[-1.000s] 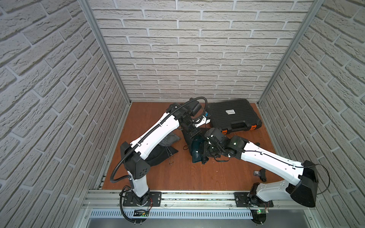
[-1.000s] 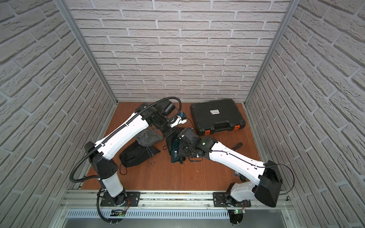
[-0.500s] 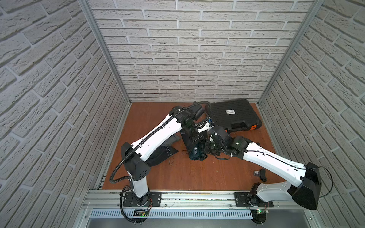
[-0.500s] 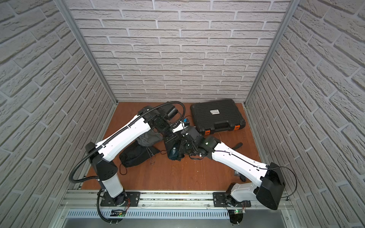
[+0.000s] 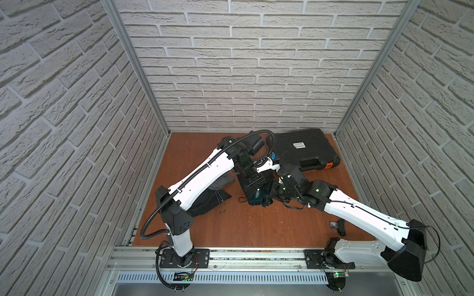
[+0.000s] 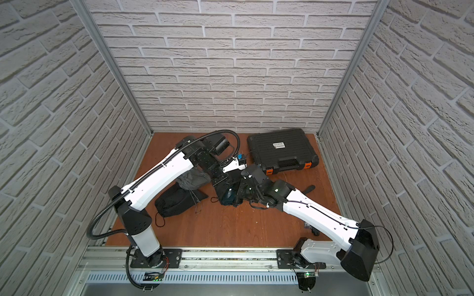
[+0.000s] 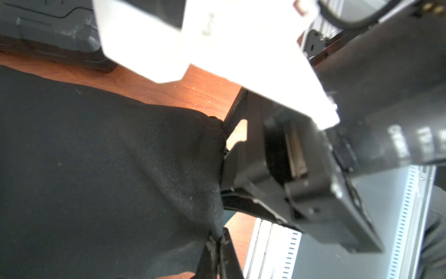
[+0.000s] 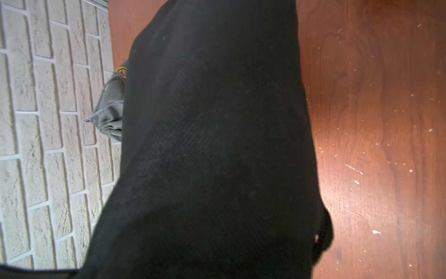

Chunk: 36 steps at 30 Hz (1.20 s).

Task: Pack away hair dryers
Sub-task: Place the hair dryer in the drawstring bag.

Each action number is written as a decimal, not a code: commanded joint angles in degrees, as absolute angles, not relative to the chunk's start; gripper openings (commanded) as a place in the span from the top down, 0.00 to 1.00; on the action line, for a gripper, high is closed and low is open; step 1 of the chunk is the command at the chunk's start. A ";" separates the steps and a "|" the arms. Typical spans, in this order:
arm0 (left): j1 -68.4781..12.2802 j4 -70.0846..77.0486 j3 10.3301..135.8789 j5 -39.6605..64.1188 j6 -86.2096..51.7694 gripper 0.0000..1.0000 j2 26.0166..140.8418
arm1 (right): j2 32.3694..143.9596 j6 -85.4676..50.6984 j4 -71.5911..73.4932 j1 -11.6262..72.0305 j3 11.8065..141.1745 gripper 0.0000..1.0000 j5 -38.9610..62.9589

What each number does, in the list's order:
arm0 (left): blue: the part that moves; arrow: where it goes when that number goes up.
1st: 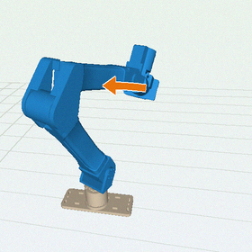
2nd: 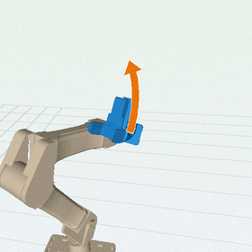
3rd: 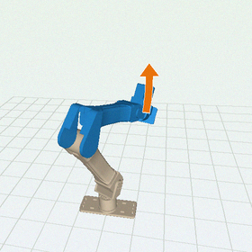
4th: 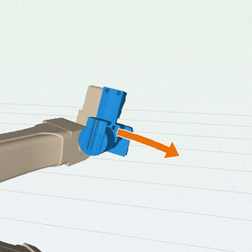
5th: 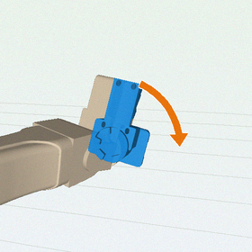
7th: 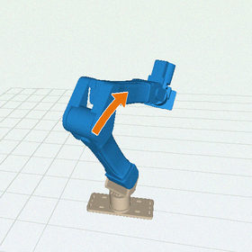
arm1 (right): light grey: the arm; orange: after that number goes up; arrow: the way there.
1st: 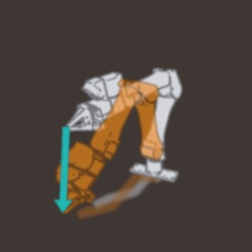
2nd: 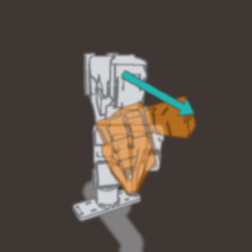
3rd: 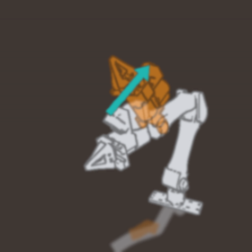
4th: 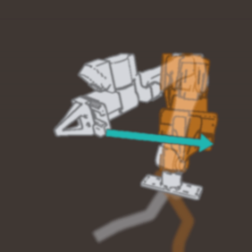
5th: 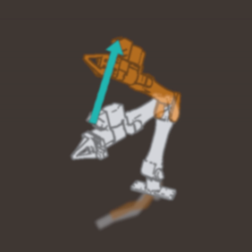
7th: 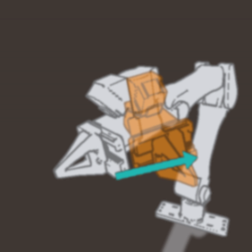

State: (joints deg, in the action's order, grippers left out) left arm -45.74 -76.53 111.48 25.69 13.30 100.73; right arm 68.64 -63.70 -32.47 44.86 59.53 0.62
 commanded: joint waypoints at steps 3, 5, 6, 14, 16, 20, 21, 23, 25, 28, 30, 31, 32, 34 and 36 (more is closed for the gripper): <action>-44.18 -78.62 112.50 31.24 12.75 1.00 99.27 | 67.14 -64.10 -26.48 44.48 60.00 0.87 -1.54; -44.17 -78.19 112.50 30.54 12.18 1.00 99.46 | 67.56 -64.03 -26.48 44.50 60.20 0.86 -1.24; -44.12 -77.97 112.59 30.09 11.94 1.00 99.51 | 67.84 -63.93 -26.61 44.48 60.44 0.85 -1.07; -43.53 -78.78 115.02 32.18 12.03 1.00 99.87 | 71.51 -63.36 -27.99 44.54 62.94 0.77 0.84; -43.51 -79.13 115.63 32.61 12.22 1.00 100.07 | 72.62 -63.03 -28.93 44.56 64.20 0.75 1.22; -43.46 -79.27 115.92 32.70 12.15 1.00 100.07 | 73.76 -62.83 -29.88 44.56 65.56 0.70 1.40; -43.42 -79.23 115.84 32.70 12.19 1.00 100.03 | 73.81 -62.84 -29.88 44.54 65.56 0.69 1.41; -43.42 -79.23 115.75 32.61 12.13 1.00 99.94 | 73.50 -62.84 -29.77 44.55 65.48 0.67 1.27; -43.29 -79.15 115.56 32.56 12.11 1.00 99.98 | 73.16 -62.64 -29.71 44.56 65.43 0.64 1.31; -42.74 -78.85 115.49 32.76 11.75 1.00 100.03 | 72.50 -62.17 -30.36 44.56 65.74 0.59 1.15; -42.23 -78.75 115.55 33.23 11.44 1.00 100.12 | 72.06 -62.05 -30.88 44.56 65.82 0.57 0.84; -42.06 -78.66 115.56 33.31 11.34 1.00 100.15 | 71.85 -61.92 -31.01 44.56 65.74 0.56 0.94; -41.93 -78.66 115.71 33.54 11.20 1.00 100.20 | 71.70 -61.75 -31.23 44.56 65.74 0.54 1.04; -41.41 -78.66 115.91 34.15 11.04 1.00 100.13 | 71.56 -61.47 -32.00 44.56 65.89 0.51 1.16; -40.81 -78.66 116.13 34.99 10.89 1.00 100.15 | 71.55 -61.05 -32.57 44.56 66.07 0.50 1.55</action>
